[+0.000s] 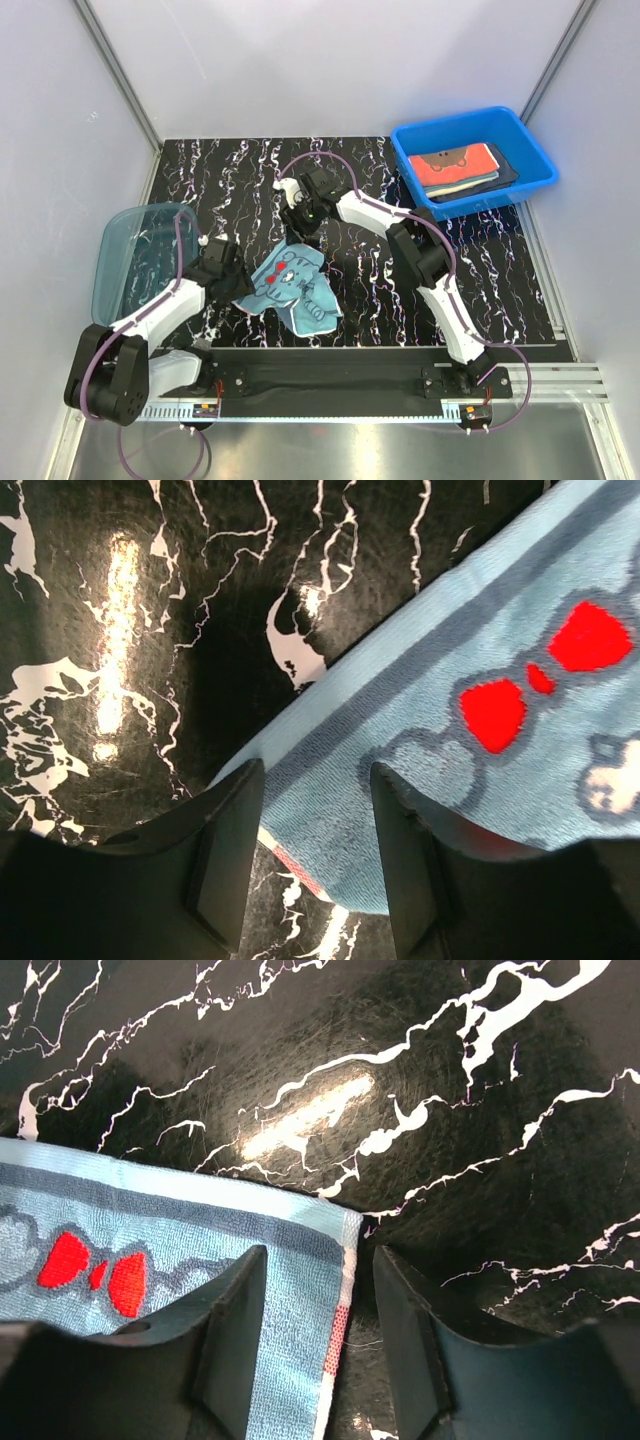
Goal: Fold and stack the towels
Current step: Flatten out the crumpled towel
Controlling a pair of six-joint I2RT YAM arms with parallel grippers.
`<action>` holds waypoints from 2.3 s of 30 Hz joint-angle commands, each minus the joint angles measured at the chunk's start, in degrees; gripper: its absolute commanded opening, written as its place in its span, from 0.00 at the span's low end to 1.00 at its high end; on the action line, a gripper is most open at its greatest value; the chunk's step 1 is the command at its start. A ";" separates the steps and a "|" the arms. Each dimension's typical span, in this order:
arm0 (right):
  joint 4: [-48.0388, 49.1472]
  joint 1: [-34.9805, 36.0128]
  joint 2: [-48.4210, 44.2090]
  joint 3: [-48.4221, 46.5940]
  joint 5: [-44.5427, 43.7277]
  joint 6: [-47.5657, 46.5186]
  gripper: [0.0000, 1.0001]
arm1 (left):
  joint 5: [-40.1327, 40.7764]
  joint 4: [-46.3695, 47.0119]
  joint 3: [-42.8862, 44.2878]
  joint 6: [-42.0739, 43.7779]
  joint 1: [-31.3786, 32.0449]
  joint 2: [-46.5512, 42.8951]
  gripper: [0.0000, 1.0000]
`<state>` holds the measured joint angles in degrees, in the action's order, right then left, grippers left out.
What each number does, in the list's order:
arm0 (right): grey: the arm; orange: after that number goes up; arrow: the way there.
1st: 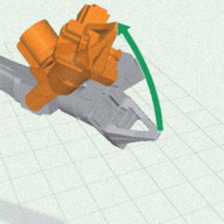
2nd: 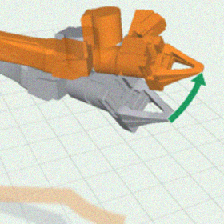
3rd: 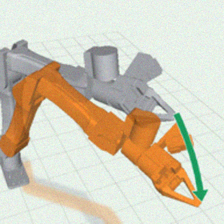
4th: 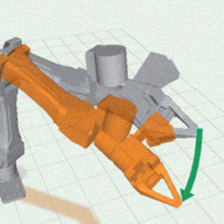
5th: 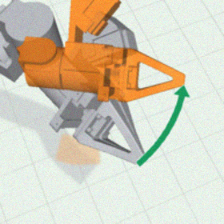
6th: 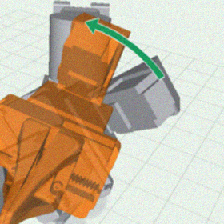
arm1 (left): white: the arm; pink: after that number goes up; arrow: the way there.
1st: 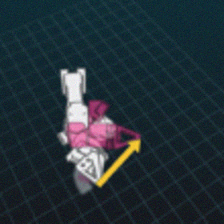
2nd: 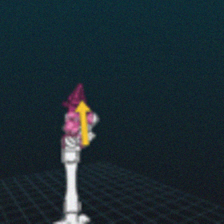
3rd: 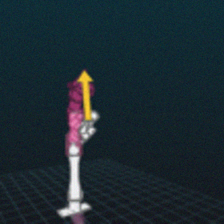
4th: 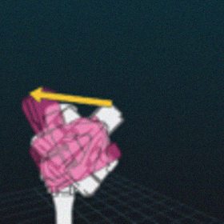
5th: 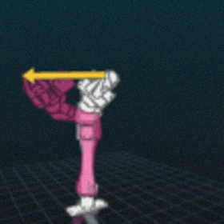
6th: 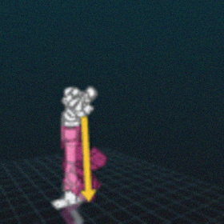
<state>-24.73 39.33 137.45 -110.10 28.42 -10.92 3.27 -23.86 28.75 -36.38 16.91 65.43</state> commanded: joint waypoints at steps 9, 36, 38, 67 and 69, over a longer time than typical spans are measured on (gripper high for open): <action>-2.60 1.19 3.79 -1.52 -5.30 0.01 0.50 | -0.19 5.92 1.39 0.26 -0.38 3.65 0.52; 1.09 -9.54 -20.46 28.10 -19.98 8.19 0.00 | -2.12 8.12 17.39 6.24 0.41 18.48 0.54; 0.83 -9.71 -20.90 28.10 -20.08 8.28 0.00 | -2.92 9.00 18.44 5.80 0.41 20.87 0.53; 1.09 -9.62 -25.47 27.84 -20.94 9.60 0.00 | 0.52 -0.31 29.86 11.15 5.42 33.47 0.00; 1.09 -9.62 -27.58 25.66 -23.14 9.51 0.00 | -0.63 -0.31 33.99 13.60 5.51 30.82 0.00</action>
<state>-23.81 29.93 115.98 -81.34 9.15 -2.09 5.43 -22.55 57.95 -27.07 21.87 98.63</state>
